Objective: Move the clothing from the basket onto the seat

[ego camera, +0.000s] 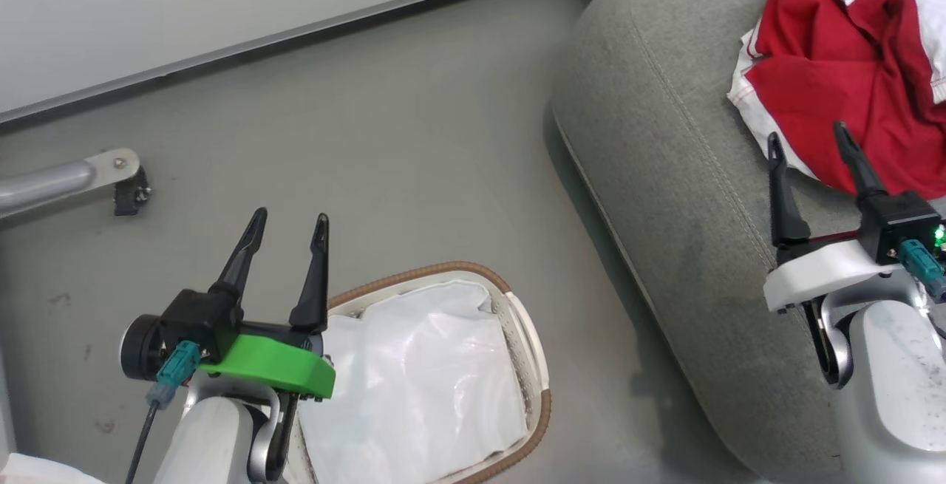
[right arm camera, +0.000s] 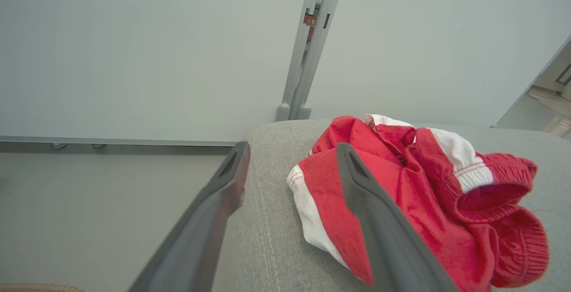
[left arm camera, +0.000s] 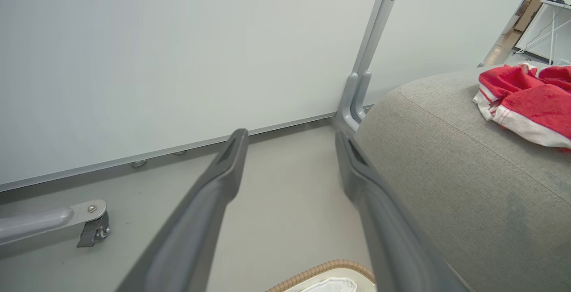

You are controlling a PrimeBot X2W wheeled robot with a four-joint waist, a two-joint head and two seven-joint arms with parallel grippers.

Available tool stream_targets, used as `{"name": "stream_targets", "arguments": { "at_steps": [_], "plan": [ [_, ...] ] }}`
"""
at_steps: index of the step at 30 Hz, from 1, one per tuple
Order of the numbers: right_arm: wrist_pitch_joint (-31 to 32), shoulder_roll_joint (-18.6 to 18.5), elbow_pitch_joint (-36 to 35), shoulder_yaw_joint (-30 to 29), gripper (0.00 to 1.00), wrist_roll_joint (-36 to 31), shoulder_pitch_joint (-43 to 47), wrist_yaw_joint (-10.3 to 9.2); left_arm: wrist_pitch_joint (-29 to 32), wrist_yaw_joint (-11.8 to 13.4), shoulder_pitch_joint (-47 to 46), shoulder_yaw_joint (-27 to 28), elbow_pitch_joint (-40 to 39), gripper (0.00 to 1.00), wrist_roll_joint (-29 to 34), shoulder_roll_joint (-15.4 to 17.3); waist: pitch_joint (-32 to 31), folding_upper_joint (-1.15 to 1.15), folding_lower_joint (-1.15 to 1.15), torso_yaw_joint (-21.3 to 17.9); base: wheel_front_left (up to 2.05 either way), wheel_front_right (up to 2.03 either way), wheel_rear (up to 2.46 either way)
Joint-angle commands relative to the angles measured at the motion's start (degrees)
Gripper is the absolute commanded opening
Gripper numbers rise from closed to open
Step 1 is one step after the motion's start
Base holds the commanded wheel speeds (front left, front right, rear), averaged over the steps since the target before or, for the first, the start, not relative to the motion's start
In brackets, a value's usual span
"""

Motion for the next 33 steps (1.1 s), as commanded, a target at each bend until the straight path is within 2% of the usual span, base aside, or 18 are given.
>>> {"name": "stream_targets", "arguments": {
  "at_steps": [1, 14, 23, 31, 32, 33],
  "plan": [
    [-0.3, 0.1, -0.3, 0.9, 1.00, 0.8, 1.4, -0.08, 0.0, -0.2, 1.6, 1.2, 0.0, 1.00, 1.0, -0.4, -4.3, 0.00, 0.00, 4.8, 0.00, 0.00, 0.00],
    [-0.3, 3.1, 1.9, 5.7, 1.00, 3.2, 5.9, -0.08, 0.0, -0.2, 6.7, 12.3, 3.3, 1.00, 4.5, -3.7, -8.7, 0.00, 0.00, 11.0, 0.00, 0.00, 0.00],
    [-0.3, 3.3, 3.1, 5.6, 1.00, 5.0, 10.6, -0.08, 0.0, -0.2, 10.7, 14.6, 4.3, 1.00, 4.7, -4.3, -11.8, 0.00, 0.00, 12.4, 0.00, 0.00, 0.00],
    [-0.3, 3.3, 3.8, 5.7, 1.00, 5.9, 13.7, -0.08, 0.0, -0.2, 13.7, 13.8, 5.2, 1.00, 0.8, -4.5, -13.7, 0.00, 0.00, 12.7, 0.00, 0.00, 0.00],
    [0.0, 3.5, 3.8, 5.8, 0.00, 5.8, 13.1, 0.00, 0.0, 0.0, 12.9, 13.8, 5.1, 0.00, 1.0, -4.6, -13.5, 0.00, 0.00, 12.5, 0.00, 0.00, 0.00],
    [0.1, 3.6, 4.4, 5.8, 0.00, 5.7, 13.3, 0.00, 0.0, 0.0, 13.2, 13.7, 5.8, 0.00, 1.0, -4.8, -13.5, 0.00, 0.00, 12.6, 0.00, 0.00, 0.00]
  ]
}}
